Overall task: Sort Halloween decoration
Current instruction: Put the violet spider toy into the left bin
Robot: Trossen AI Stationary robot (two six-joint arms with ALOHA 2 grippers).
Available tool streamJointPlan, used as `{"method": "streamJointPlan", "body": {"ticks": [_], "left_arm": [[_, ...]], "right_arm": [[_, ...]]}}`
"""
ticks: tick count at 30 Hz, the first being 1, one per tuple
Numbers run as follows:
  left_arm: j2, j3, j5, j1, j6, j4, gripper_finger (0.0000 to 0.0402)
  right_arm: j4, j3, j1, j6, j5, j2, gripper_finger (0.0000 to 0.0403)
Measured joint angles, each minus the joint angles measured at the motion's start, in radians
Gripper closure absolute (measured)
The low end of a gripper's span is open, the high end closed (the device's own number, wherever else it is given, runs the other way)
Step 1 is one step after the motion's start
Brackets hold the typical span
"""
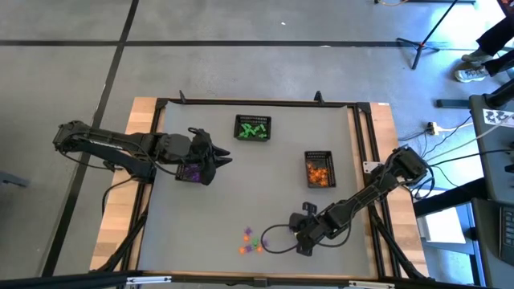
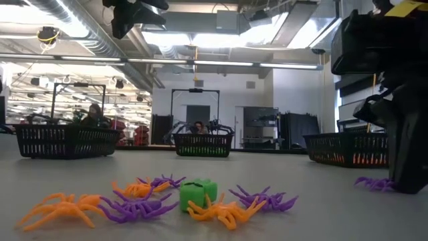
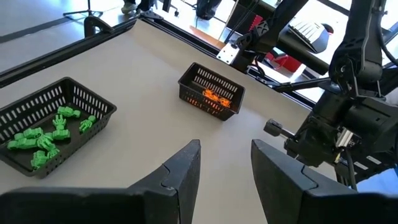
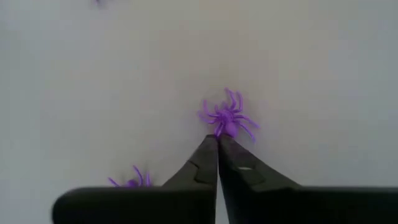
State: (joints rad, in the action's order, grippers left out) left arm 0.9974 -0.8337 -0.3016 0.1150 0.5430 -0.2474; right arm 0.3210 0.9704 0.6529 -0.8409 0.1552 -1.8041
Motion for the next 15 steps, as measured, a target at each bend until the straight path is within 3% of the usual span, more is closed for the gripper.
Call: {"method": "streamJointPlan", "body": {"ticks": [15], "left_arm": [[0.000, 0.000, 0.000, 0.002, 0.005, 0.006, 0.0268]], "right_arm": [[0.065, -0.004, -0.023, -0.049, 0.071, 0.123, 0.0401]]}}
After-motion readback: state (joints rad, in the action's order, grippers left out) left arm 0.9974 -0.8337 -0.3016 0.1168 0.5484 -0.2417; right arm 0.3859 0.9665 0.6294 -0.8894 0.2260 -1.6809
